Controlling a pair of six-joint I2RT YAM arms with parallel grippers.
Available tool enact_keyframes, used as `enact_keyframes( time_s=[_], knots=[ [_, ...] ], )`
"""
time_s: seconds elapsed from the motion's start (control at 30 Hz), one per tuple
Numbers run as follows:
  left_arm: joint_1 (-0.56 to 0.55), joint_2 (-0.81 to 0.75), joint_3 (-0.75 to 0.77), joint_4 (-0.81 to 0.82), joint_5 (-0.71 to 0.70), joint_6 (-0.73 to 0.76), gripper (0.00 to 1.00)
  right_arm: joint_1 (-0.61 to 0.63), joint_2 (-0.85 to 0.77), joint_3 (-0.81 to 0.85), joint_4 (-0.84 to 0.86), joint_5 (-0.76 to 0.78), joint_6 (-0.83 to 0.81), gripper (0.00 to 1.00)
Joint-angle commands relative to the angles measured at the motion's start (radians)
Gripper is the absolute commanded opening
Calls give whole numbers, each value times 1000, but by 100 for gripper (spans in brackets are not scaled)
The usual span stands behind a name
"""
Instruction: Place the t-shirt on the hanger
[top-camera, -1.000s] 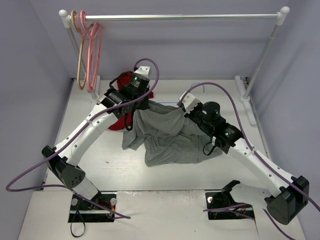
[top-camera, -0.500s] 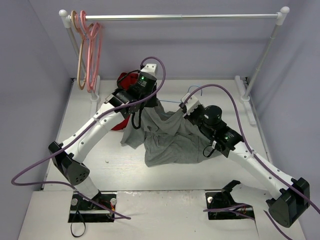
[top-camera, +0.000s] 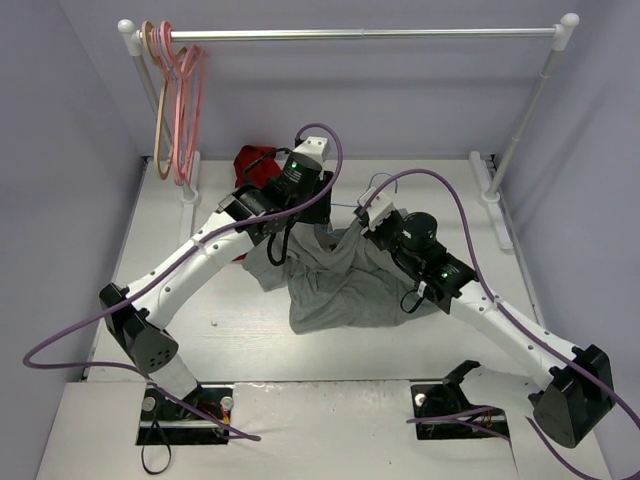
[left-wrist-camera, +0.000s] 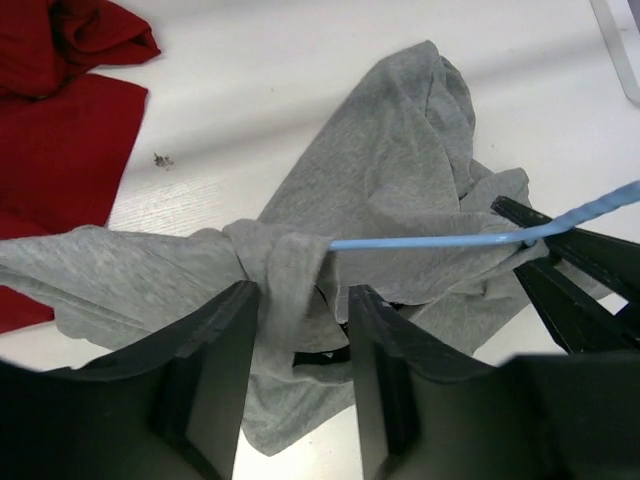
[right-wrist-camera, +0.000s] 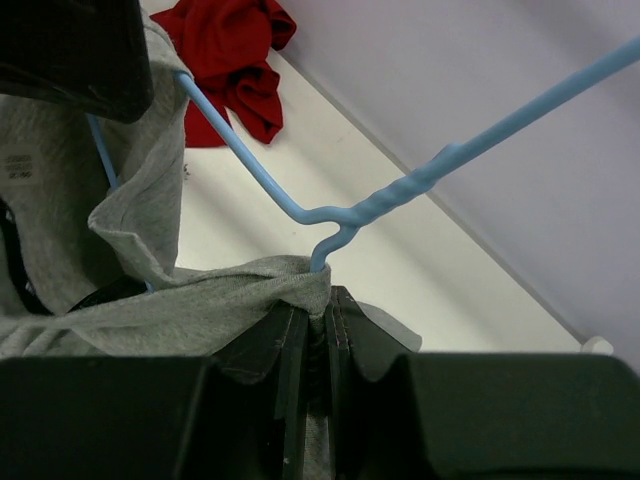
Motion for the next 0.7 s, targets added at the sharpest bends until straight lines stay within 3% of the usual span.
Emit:
enact_keyframes(
  time_s=[0.0, 0.07, 0.23, 0.33, 0.67],
  knots=[
    [23, -85, 35, 72, 0, 101, 42, 2, -4, 13, 154, -24, 20, 0],
    [58, -94, 51, 77, 33, 163, 44, -4, -2, 16, 145, -41, 20, 0],
    [245, -111, 106, 79, 359, 351, 47, -33, -2, 28, 103, -111, 32, 0],
    [276, -87, 137, 14, 453, 561, 50, -35, -2, 44, 59, -165, 33, 0],
    [343, -13, 181, -167, 796, 849, 50, -42, -2, 74, 2, -220, 26, 0]
  ],
)
